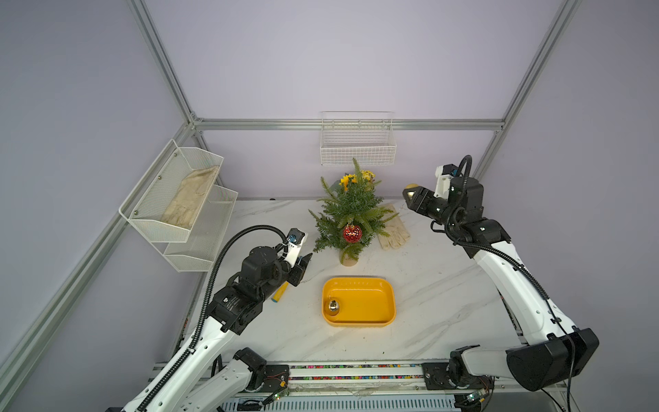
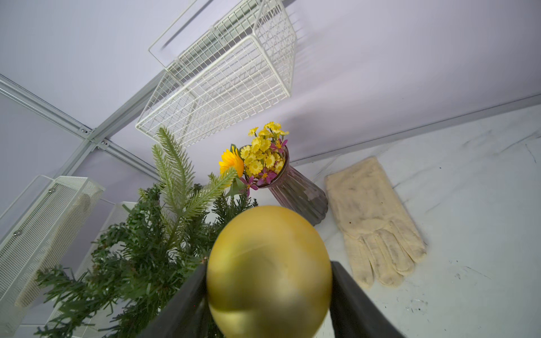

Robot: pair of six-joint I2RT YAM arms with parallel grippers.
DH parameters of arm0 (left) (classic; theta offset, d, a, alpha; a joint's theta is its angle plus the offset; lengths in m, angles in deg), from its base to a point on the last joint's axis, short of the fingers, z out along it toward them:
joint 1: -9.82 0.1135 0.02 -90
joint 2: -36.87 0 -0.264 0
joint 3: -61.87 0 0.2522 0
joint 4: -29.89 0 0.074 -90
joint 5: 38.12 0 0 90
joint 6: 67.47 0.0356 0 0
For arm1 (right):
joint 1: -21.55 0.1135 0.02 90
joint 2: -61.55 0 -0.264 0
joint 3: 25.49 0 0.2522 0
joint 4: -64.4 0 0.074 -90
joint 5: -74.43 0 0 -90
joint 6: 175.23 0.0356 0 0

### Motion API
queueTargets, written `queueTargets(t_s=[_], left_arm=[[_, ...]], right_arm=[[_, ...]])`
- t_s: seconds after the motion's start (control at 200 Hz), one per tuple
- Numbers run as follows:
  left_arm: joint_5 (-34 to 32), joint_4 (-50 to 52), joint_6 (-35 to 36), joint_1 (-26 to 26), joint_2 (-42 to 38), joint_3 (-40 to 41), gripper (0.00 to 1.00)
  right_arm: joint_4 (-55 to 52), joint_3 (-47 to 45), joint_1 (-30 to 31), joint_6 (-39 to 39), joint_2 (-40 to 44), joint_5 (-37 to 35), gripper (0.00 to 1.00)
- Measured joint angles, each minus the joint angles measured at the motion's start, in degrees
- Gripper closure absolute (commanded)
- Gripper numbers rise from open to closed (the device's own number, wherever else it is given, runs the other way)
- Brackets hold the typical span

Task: Decorate the small christmas tree with ornaments
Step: Hang an ornament on the christmas tree.

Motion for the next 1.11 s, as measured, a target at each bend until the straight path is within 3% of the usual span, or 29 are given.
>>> queueTargets(t_s=[0.655, 1.105], left_arm=[[0.0, 0.02, 0.0, 0.26, -0.2, 0.0, 0.47], [0.0, 0.02, 0.0, 0.33, -0.63, 0.0, 0.47]], right_arm=[[3.67, -2.71, -0.83, 1.57, -2.86, 6.88, 0.39], [3.91, -4.55, -0.85, 2.67, 0.9, 8.83, 0.4]])
